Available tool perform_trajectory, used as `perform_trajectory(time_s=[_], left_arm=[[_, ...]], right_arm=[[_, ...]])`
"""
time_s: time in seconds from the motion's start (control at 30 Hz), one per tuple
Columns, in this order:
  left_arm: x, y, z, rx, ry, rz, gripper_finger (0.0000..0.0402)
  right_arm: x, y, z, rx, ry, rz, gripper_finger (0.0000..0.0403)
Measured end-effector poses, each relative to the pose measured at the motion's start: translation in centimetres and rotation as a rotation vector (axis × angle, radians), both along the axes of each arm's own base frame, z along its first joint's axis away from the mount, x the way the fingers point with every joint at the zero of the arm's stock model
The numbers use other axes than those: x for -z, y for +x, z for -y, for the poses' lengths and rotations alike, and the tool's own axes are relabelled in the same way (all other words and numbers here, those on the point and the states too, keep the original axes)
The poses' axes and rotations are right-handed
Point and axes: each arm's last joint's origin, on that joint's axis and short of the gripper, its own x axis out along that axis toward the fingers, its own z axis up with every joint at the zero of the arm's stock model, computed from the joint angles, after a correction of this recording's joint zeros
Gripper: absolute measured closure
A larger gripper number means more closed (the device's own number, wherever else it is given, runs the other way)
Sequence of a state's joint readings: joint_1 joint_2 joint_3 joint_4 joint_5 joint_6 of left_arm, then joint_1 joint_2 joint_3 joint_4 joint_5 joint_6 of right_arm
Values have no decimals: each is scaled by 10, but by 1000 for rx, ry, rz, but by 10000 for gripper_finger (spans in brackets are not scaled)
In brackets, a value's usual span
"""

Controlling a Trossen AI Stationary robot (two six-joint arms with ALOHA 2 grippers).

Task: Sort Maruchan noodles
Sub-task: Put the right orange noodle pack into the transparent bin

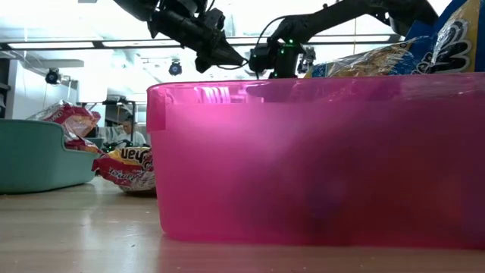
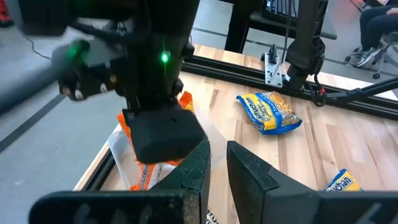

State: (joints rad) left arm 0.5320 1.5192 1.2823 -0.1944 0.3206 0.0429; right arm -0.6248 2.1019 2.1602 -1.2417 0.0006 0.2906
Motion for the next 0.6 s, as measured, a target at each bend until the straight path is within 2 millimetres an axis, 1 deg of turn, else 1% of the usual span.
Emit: perform_trajectory(time_s=[0.1, 0.2, 0.33, 0.4, 0.47, 0.53, 0.6], left_arm=[[0, 0, 0, 0, 0, 0, 365], [0, 0, 0, 0, -1, 0, 365], [0, 0, 0, 0, -1, -1, 365], [0, 0, 0, 0, -1, -1, 365], [0, 0, 0, 1, -1, -1, 365], [0, 0, 0, 1, -1, -1, 365], [0, 0, 0, 1, -1, -1, 365]], right_arm=[[-11, -3, -1, -8, 1, -8, 307], [-20, -10, -6, -32, 30, -59, 308], [-25, -17, -12, -62, 64, -115, 331], [-23, -19, -12, -69, 75, -132, 349], [-17, -18, -13, -74, 87, -149, 368], [-8, -16, -15, -79, 101, -167, 386], [4, -14, -16, -78, 117, -188, 392]])
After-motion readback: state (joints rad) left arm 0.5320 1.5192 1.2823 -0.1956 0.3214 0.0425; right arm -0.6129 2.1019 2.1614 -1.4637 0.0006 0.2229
